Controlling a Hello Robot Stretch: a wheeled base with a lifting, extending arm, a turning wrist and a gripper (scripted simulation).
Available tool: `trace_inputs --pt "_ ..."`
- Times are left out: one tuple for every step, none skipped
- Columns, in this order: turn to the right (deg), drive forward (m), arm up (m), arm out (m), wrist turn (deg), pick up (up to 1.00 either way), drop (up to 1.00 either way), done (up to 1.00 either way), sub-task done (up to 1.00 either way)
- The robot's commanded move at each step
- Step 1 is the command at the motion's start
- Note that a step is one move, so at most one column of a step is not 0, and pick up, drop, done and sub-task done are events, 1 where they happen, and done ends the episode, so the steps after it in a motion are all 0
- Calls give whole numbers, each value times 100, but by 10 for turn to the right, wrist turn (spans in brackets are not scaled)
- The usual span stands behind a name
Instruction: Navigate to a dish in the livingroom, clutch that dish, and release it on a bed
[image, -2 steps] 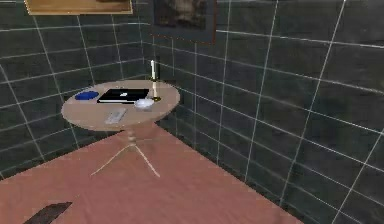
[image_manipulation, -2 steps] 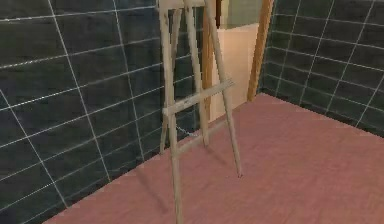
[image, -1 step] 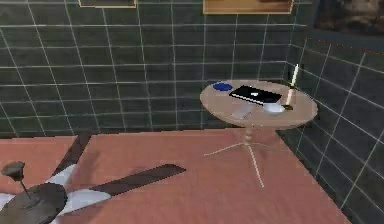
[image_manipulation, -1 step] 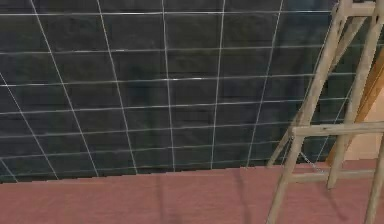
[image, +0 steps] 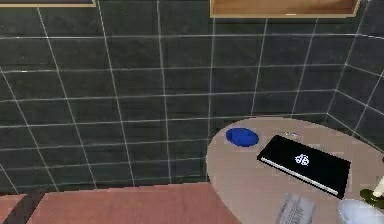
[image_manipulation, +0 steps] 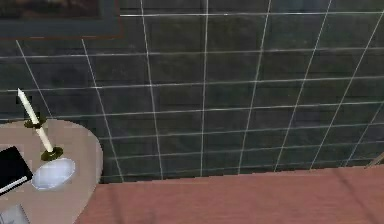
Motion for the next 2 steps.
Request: trace_inputs --pt "-330 0 0 0 0 0 0 0 0" --pt "0 0 50 0 0 0 0 0 0"
